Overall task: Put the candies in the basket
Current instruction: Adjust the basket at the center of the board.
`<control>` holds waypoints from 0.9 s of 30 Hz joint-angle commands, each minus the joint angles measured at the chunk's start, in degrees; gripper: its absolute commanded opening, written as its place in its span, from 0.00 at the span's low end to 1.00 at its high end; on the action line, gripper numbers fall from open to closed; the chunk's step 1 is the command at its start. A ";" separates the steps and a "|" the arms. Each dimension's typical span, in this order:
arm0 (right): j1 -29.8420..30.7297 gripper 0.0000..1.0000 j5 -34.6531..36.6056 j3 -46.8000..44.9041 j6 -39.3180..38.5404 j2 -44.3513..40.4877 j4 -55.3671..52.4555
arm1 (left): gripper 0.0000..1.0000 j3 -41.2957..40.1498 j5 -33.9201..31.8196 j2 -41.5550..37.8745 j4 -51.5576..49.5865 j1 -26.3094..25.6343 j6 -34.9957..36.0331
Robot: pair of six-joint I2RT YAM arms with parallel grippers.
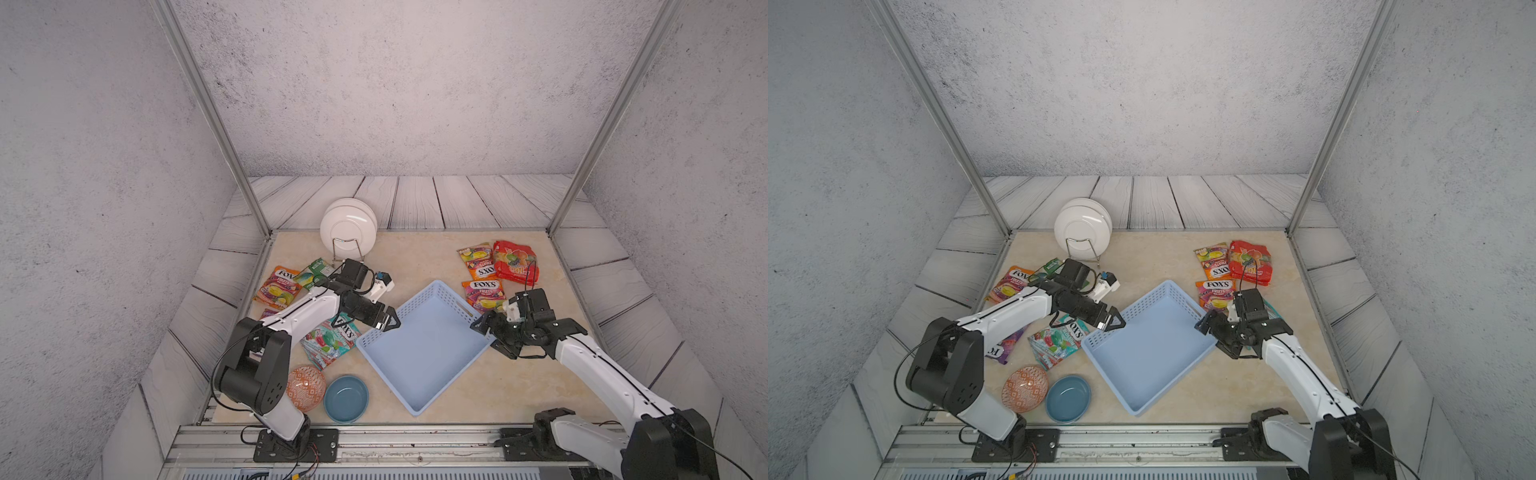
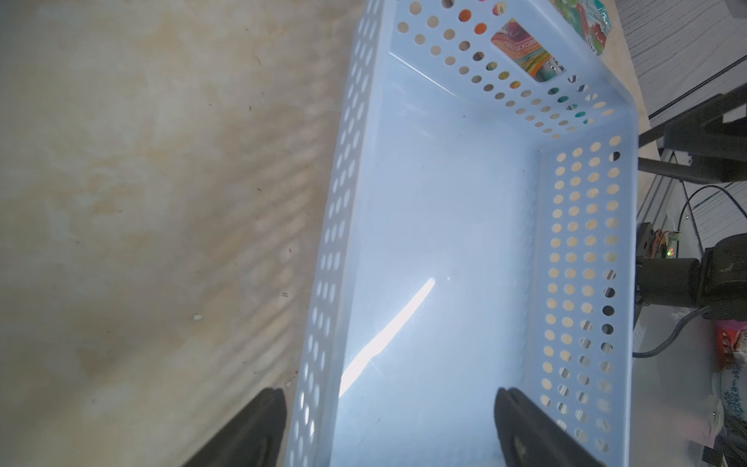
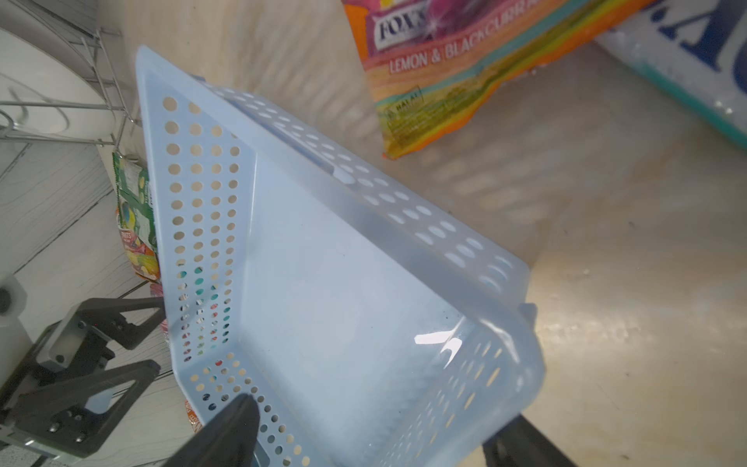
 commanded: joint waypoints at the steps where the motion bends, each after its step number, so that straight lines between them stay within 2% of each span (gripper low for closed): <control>1: 0.58 0.88 1.40 3.78 1.19 3.97 4.21 | 0.86 0.65 1.94 1.30 0.05 -0.97 -0.71; 14: 2.40 0.88 2.08 21.76 -3.46 23.60 2.70 | 0.86 -0.30 3.63 1.22 1.02 -2.18 -2.11; 27: 2.45 0.88 1.68 39.38 -8.62 39.35 -3.43 | 0.89 -1.05 1.21 0.23 1.74 -2.02 -1.79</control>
